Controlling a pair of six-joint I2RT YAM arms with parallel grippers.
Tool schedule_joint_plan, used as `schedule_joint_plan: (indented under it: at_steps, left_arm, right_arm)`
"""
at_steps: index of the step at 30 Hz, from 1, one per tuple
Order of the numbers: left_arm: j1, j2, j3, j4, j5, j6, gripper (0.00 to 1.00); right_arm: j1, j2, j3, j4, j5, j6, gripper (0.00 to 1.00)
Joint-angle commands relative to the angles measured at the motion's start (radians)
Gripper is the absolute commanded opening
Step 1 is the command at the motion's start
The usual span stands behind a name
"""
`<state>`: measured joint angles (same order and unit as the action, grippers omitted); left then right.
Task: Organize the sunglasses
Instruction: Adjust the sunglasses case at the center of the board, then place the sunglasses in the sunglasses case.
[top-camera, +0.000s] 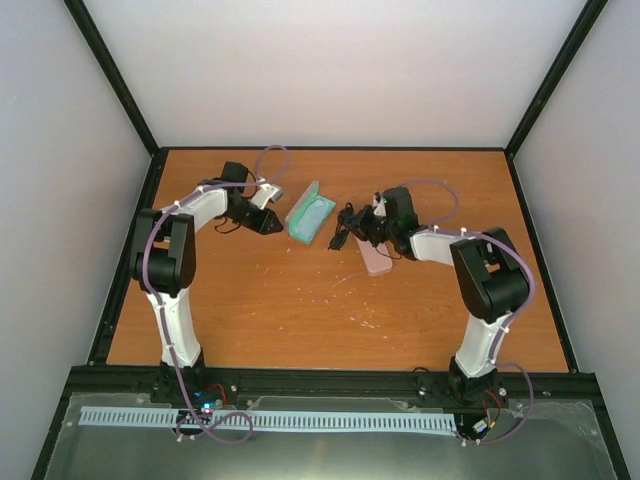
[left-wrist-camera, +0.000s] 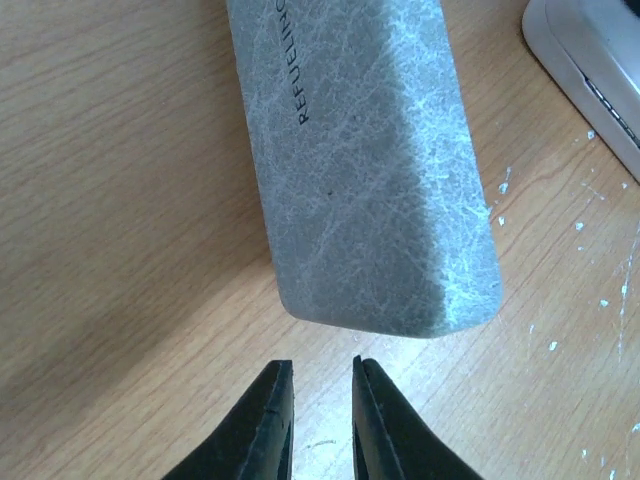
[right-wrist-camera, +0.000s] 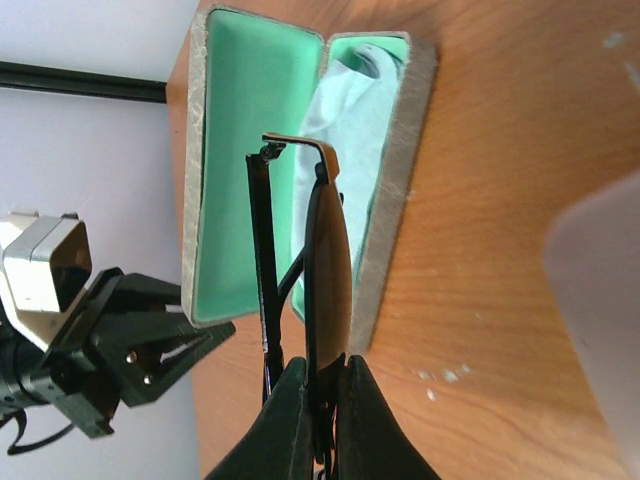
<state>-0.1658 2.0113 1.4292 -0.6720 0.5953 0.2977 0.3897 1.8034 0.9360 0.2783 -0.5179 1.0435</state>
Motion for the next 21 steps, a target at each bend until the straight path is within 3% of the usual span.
schedule_joint_plan:
  at_steps: [1,12,21]
  left_arm:
    - [-0.005,-0.044,-0.034,0.077,0.02,-0.034,0.2]
    - [-0.008,-0.011,-0.023,0.114,0.084,-0.094,0.2]
    - [-0.02,-0.022,-0.058,0.142,0.101,-0.114,0.2]
  right_arm:
    - [0.019,0.098,0.099,0.106,-0.051,0.014,0.03]
    - [0.039,0.301,0.357,0.053,-0.075,-0.003,0.03]
    - [0.044,0.419,0.472,0.047,-0.083,0.013,0.03]
